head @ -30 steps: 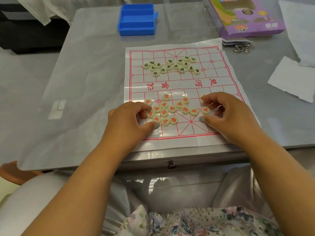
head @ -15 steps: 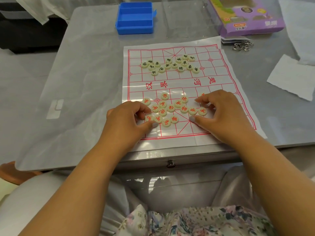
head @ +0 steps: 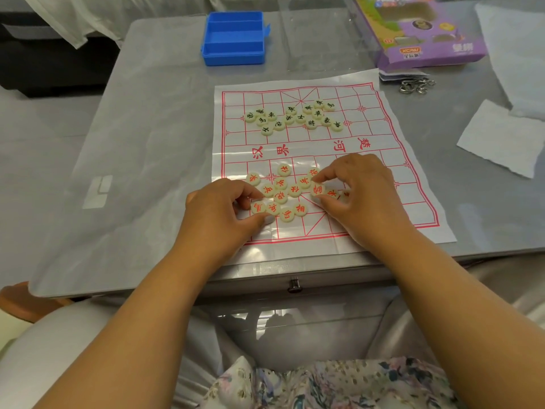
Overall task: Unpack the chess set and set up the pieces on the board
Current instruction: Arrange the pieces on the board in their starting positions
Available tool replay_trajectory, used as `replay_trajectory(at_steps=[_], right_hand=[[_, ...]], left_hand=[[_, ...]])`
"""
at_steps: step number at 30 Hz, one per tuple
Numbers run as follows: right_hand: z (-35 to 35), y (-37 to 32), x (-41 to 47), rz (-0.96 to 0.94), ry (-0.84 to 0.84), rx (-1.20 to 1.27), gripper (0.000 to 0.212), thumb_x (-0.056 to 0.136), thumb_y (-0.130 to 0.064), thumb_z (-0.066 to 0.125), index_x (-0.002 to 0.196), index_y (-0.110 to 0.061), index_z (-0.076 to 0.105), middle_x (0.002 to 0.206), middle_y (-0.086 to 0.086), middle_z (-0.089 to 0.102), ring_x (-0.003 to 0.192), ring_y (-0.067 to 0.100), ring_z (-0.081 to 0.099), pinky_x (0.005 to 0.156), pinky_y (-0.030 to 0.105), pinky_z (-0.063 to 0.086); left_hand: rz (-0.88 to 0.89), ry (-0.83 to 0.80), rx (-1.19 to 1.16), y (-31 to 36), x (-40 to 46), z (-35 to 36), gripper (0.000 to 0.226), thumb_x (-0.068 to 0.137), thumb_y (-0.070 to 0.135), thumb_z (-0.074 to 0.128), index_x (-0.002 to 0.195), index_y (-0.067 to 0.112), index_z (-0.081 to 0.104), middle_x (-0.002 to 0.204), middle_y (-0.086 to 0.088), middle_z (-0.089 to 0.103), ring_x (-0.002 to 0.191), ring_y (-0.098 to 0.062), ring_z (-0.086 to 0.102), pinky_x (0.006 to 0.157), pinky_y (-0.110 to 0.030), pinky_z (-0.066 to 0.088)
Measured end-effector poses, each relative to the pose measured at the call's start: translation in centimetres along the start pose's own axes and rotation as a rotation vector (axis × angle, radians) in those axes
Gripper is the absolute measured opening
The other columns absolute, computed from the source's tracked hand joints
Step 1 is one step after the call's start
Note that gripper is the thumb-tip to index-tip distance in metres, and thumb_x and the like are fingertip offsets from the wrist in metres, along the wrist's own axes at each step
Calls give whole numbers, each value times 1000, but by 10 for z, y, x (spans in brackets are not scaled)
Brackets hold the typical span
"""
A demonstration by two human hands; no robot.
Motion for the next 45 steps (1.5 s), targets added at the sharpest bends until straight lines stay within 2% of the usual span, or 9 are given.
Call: replay_trajectory(at_steps=[6,10,16,21,24,27,33,37,45], right_hand=[[-12,5,-23,-65,52,133,28,83,-29,68,110,-22,67,109,-3,65,99,10,49,88,26,36],[-15,17,-43,21,12,200,28,82,-33,67,109,-27,66,96,-16,56,82,0,50,77,8,34],[-27,42,-61,232,125,245,28,81,-32,68,108,-26,65,94,-13,60,75,2,53,64,10,37],[-25,27,-62,136,6,232,25,82,-33,67,106,-28,66,89,-20,56,78,-3,51,65,5,34],[-17,11,-59,28,-87,157,31,82,-34,67,112,-26,66,94,-15,56,78,-3,47,69,2,31],[-10,6,-56,-3,-140,108,36,82,-36,67,117,-27,65,105,-10,63,88,-1,47,75,4,32],[-6,11,-61,42,-100,159,34,79,-42,68,109,-28,66,89,-16,55,84,2,50,72,6,35],[0,11,-59,35,-72,131,29,81,-43,66,105,-27,69,91,-14,59,85,4,51,73,10,38],[-1,12,-60,46,-67,143,28,81,-40,66,105,-25,69,90,-13,58,85,5,51,72,7,35]], left_hand=[[-3,2,2,2,-2,-1,30,71,46,75,94,37,58,83,20,54,73,-6,52,89,-45,50],[-1,-3,2,1,-3,-1,30,71,46,75,95,38,58,84,19,55,75,-6,53,89,-43,51],[-47,30,-141,-6,-2,-8,24,85,24,69,107,27,64,86,12,60,75,-9,56,66,-13,45],[-97,110,-319,-8,-4,-9,18,91,19,60,107,22,66,96,7,65,92,-15,61,83,-28,54],[-91,107,-269,-7,-5,-5,16,92,21,58,106,25,65,98,10,64,91,-13,60,76,-22,52],[-65,98,-195,-7,-6,-3,14,92,22,59,105,26,63,92,11,62,82,-12,59,66,-11,43],[-4,55,-123,-6,-7,-3,17,83,28,71,98,30,63,83,13,62,73,-10,58,64,-11,44],[42,50,-48,-3,-6,-3,25,77,34,75,98,32,61,84,16,59,73,-9,56,66,-11,42],[53,36,26,-3,-5,-4,30,76,33,77,101,32,61,83,18,55,72,-7,53,65,-10,37]])
Point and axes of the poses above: each hand's wrist, its own x-axis towards the middle knuckle, its own z-axis out of the palm, y = z × x, the point moved 1 cm from there along x, towards the middle knuckle
